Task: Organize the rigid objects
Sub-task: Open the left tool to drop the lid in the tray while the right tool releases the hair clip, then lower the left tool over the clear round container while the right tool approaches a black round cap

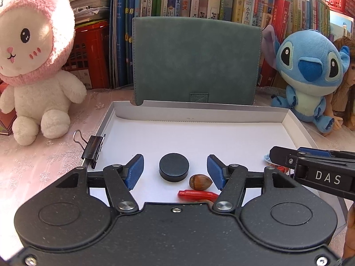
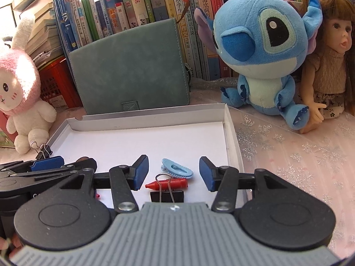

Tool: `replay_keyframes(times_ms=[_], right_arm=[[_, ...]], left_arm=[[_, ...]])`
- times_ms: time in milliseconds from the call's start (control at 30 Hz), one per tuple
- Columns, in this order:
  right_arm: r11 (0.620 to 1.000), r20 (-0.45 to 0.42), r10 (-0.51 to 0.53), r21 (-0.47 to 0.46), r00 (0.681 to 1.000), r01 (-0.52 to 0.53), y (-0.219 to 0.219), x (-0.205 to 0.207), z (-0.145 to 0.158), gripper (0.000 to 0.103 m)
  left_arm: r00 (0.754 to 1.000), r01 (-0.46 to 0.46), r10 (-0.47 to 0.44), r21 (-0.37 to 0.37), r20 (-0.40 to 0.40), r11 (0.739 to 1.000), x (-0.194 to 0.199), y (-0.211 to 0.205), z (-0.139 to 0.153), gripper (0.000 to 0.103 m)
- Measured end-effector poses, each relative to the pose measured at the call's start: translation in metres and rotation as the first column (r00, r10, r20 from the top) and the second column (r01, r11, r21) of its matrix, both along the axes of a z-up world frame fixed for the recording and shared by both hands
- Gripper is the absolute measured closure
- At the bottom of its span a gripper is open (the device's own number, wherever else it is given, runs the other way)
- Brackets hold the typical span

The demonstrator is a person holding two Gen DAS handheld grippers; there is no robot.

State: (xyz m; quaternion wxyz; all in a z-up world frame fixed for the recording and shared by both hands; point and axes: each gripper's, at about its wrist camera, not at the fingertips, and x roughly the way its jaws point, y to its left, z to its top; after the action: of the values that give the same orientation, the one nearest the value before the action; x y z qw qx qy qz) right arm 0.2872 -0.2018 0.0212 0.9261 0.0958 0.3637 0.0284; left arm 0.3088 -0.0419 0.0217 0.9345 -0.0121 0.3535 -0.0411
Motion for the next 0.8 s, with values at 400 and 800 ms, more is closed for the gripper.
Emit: replay_keyframes(times_ms=[400, 800], right_arm=[[0.994, 0.178, 0.103, -0.047, 0.979, -0.096, -0.004, -0.083, 0.031, 0.029], [0.96, 0.229, 0.279, -0.099, 0.933, -0.263, 0.0, -0.187, 0.031, 0.023]], left_arm=[[0.993, 0.084, -0.081, -0.028, 0.087, 0.996, -0.073, 0.018, 0.027, 0.025], [0.971, 0.212, -0.206, -0.034, 0.125, 0.977, -0.191, 0.031, 0.023, 0.023]])
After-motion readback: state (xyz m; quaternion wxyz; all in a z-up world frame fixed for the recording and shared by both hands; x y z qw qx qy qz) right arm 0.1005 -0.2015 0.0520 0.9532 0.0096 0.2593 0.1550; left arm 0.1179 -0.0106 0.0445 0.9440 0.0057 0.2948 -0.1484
